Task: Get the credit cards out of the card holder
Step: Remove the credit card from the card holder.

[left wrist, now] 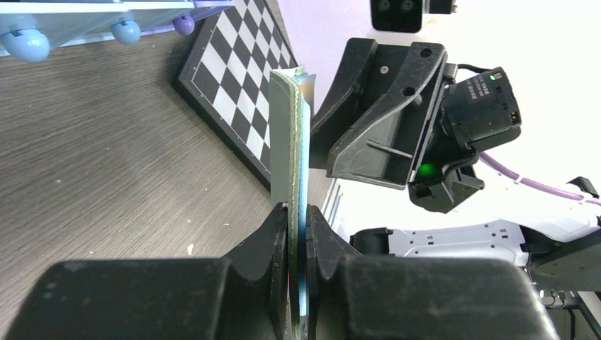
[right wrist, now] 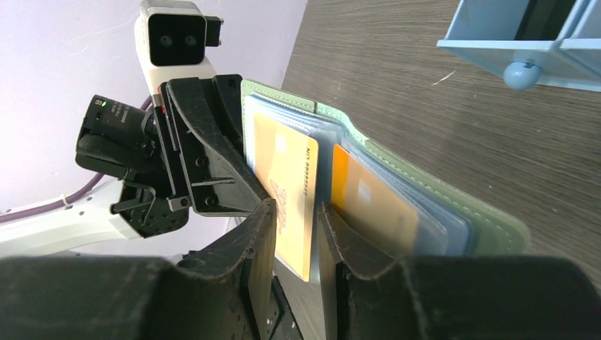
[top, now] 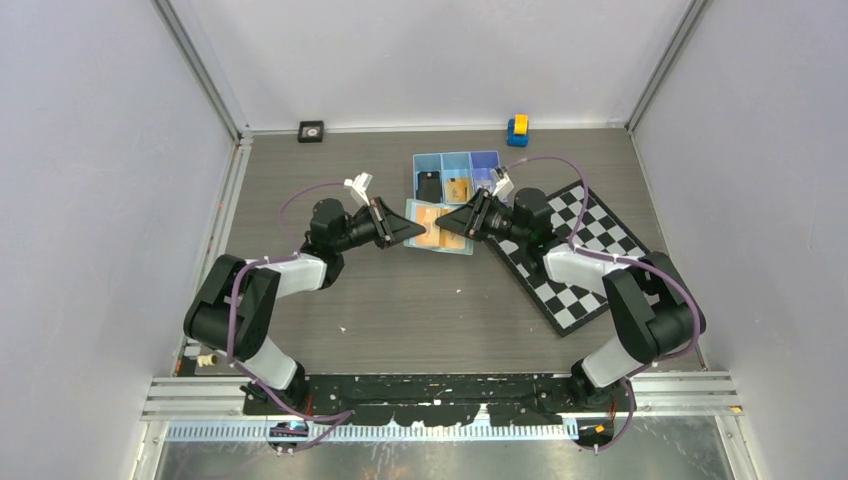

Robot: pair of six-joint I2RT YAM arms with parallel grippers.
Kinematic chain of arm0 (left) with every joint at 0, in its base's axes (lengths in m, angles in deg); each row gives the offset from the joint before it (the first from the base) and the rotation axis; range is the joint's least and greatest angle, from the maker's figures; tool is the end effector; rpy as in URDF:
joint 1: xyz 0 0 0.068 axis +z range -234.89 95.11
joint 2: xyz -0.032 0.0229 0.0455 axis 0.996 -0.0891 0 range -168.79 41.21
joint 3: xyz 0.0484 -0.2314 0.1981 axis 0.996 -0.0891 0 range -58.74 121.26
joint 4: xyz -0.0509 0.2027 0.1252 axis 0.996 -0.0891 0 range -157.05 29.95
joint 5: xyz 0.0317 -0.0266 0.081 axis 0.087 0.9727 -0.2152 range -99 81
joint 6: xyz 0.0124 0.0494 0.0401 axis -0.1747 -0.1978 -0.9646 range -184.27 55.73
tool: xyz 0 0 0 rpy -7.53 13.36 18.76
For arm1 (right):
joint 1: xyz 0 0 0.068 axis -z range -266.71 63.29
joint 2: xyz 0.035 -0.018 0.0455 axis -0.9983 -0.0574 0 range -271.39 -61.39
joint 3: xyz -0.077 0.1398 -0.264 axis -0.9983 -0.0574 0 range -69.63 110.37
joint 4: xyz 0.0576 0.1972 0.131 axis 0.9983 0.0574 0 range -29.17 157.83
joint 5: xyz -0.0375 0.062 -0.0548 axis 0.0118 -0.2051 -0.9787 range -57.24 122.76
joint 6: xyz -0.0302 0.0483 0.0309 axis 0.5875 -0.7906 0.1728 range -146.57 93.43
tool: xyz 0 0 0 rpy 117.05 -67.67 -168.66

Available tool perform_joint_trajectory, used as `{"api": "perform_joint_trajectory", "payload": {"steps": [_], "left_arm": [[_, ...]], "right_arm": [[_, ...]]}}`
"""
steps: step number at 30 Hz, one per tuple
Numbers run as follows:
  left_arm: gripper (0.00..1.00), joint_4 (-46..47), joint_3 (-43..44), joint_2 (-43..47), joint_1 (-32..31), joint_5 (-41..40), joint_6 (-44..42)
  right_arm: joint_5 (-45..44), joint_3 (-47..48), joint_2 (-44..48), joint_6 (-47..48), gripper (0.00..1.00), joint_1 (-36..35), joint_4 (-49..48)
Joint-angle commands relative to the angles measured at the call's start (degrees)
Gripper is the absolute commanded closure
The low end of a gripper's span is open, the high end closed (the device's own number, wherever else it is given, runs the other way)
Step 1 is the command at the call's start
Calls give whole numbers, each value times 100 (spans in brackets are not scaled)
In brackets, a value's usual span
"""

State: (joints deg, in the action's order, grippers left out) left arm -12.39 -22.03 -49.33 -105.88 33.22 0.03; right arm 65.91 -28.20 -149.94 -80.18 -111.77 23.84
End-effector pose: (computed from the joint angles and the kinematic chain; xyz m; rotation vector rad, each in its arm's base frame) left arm 0.2822 -0.1448 0.2552 -0.0873 1.9713 -1.6632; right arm 0.2823 0.1625 0.2690 0.0097 1.9739 1.4572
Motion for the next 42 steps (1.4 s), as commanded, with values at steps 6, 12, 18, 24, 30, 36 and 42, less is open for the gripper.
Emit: {"api": "perform_joint_trajectory", "payload": {"steps": [6, 12, 18, 24, 30, 36, 42], "left_arm": [[100, 953, -4, 16, -45, 278, 240], [99, 1028, -5, -67, -39, 259, 356], [87, 1535, -40, -334, -2, 325, 695], [80, 1650, -86, -354, 70, 302, 770], [81, 1704, -240, -222, 206, 170, 760], [81, 1773, -353, -141, 287, 82, 768], [90, 1545, -400, -107, 379, 3, 701]], "right_arm": [[463, -90, -230, -550, 64, -6, -1188], [548, -234, -186, -795, 82, 24, -1706], [703, -386, -289, -1233, 93, 102, -2638], [750, -445, -381, -1474, 96, 160, -3019], [623, -501, -384, -1471, 100, 318, -2809], [564, -501, -452, -1448, 100, 412, -2631], [369, -512, -230, -1113, 99, 466, -2037]]}}
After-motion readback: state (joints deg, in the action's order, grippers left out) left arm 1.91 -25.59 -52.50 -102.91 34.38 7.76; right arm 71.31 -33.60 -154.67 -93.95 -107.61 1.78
